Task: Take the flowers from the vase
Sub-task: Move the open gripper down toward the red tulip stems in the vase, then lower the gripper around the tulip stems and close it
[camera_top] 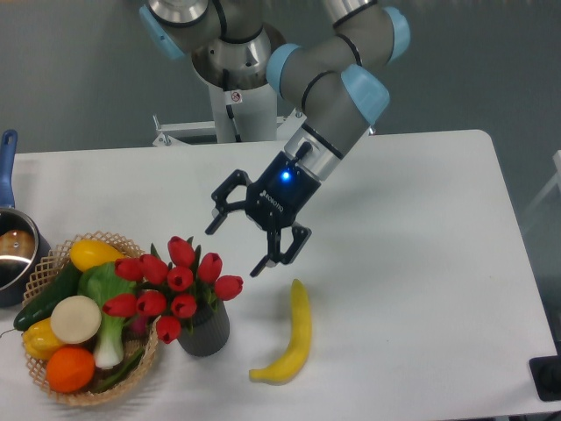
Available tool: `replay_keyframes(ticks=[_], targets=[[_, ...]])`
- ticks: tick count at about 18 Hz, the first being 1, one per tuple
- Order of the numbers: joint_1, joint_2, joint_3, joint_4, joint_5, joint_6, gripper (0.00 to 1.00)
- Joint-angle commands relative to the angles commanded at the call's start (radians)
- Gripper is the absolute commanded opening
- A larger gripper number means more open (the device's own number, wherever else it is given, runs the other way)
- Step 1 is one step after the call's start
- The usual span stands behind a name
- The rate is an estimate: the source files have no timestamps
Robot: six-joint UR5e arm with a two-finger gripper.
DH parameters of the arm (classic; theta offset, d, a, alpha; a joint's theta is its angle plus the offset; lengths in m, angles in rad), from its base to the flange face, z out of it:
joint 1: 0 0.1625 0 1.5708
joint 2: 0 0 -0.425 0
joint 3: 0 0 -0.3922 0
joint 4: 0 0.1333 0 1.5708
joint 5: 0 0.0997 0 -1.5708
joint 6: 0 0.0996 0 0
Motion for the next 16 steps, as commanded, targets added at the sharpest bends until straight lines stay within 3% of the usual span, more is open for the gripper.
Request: replay_keyframes(ticks=[16], targets=[[-0.058, -0.037, -0.002, 0.015, 0.012, 0.106, 1.00]])
